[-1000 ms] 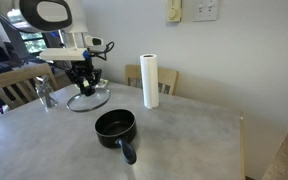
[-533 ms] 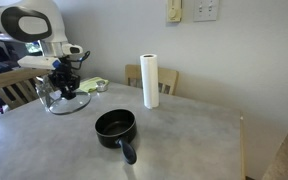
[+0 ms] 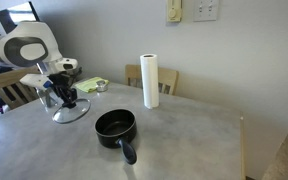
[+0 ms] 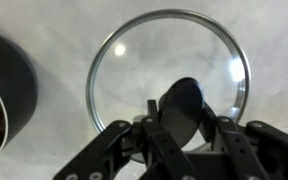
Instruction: Remove the lid off the black pot and place it on the table.
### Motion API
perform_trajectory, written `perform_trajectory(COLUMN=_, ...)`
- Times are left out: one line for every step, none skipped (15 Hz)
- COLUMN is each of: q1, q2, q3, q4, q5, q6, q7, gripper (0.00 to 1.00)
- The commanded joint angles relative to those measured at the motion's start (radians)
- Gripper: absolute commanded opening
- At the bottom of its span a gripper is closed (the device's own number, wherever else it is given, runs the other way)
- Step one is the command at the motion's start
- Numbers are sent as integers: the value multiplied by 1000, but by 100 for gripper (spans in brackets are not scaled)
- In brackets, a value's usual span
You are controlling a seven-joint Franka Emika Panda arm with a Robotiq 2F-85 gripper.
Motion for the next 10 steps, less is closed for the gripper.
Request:
perform_trajectory(q1=31, q2=51, q3=-29, q4=2, q5=-39, q6=37, q7=81, gripper=16)
perform_trajectory(q1=36, q2=63, q3=-33, q4=4, q5=-42, q6=32, q7=92, gripper=16)
perform_trajectory(q1=40, q2=72, q3=-34, q4=4, q5=-43, q6=30, q7=98, gripper=16)
perform_trajectory(q1=43, q2=78, q3=-35, q4=3, q5=-42, q6=29, q7=102, gripper=16)
perform_trajectory(q1=45, q2=83, q3=-34, q4=3, q5=-38, q6=26, q7=102, gripper=16)
perform_trajectory(q1=47, q2=86, q3=-35, q4=1, q5=-37, q6=29, q7=105, gripper=16)
perform_trajectory(q1=47, q2=86, q3=-34, q4=1, q5=-32, q6=25, q7=105, gripper=16)
perform_trajectory(q1=47, q2=84, q3=-34, q4=0, q5=-29, q6=29, q7=107, gripper=16)
perform_trajectory(q1=46, q2=82, q3=-33, q4=0, q5=-28, q6=26, q7=107, gripper=16)
perform_trajectory(q1=45, q2=80, q3=-33, q4=-1, q5=-27, q6=24, q7=104, gripper=16)
